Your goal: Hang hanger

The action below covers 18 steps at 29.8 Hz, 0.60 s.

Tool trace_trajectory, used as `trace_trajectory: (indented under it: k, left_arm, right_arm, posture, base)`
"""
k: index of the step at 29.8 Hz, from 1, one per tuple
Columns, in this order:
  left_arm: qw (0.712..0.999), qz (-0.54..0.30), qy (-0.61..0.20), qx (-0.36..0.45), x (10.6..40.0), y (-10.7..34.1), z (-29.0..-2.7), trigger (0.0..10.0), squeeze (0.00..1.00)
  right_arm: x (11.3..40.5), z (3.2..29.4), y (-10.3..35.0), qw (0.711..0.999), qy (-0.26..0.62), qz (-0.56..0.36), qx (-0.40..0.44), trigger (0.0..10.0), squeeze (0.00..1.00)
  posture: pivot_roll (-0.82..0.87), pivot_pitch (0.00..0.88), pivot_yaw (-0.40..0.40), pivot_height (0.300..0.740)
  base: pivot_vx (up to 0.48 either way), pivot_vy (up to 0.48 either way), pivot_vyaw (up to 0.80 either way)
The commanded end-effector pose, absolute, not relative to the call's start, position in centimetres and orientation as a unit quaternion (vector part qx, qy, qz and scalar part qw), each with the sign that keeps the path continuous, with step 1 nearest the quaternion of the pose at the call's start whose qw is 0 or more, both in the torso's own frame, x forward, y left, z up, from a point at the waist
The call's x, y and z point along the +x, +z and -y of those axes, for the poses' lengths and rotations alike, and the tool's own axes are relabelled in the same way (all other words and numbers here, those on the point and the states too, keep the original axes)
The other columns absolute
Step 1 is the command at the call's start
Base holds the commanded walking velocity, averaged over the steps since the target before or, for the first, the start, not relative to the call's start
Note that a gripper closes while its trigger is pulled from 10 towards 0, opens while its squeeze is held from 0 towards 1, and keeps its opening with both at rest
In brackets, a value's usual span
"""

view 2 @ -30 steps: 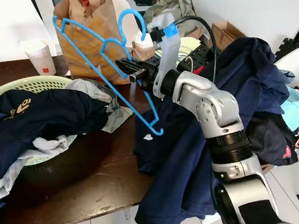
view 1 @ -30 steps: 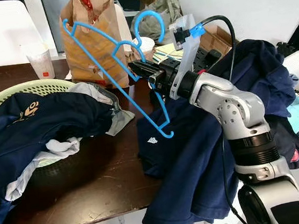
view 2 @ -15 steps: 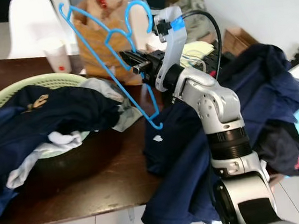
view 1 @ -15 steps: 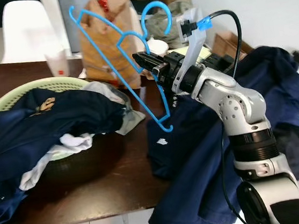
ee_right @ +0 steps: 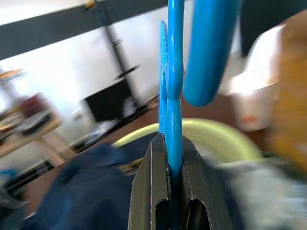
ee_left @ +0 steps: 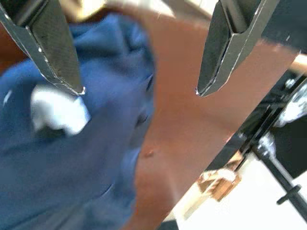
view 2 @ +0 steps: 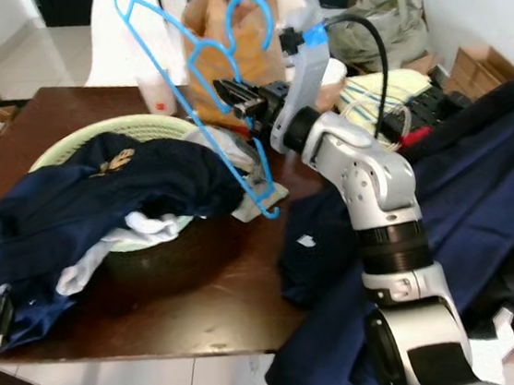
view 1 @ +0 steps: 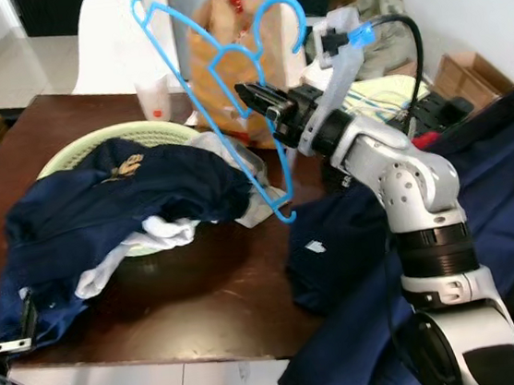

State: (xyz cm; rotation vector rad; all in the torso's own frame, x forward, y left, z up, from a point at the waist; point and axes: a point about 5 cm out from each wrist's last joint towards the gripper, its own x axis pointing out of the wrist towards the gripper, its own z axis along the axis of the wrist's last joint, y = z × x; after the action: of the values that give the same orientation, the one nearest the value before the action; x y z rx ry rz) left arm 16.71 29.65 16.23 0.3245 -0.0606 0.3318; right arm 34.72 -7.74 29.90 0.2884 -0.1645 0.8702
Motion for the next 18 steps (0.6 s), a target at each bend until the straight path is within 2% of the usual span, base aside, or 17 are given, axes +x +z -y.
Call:
trace_trajectory:
  k: [1, 12, 16, 18]
  left_arm:
    - [0.975, 0.012, 0.148, 0.167, 16.5, 15.6, -29.5, 10.0, 0.0]
    - [0.973, -0.013, 0.146, 0.179, 16.5, 15.3, -29.8, 10.0, 0.0]
    - [0.981, -0.011, 0.095, 0.166, 17.3, 15.3, -29.2, 10.0, 0.0]
    - [0.981, -0.011, 0.095, 0.166, 17.3, 15.3, -29.2, 10.0, 0.0]
  right_arm:
    - [34.3, 7.8, 30.0, 0.89, 0.426, 0.083, 0.14, 10.0, 0.0]
    - [34.1, 7.1, 28.7, 0.888, 0.421, 0.076, 0.168, 10.0, 0.0]
    - [34.7, 7.8, 28.5, 0.901, 0.383, 0.084, 0.187, 10.0, 0.0]
    - [34.7, 7.8, 28.5, 0.901, 0.383, 0.084, 0.187, 10.0, 0.0]
  posture:
    - [0.07, 0.167, -0.111, 0.74]
    - [0.08, 0.178, -0.105, 0.74]
    - [0.07, 0.179, -0.101, 0.74]
    - [0.07, 0.179, -0.101, 0.74]
  base:
    - [0.0, 0.0, 0.69]
    - [0.0, 0.0, 0.69]
    - [0.0, 0.0, 0.0]
    - [0.0, 0.0, 0.0]
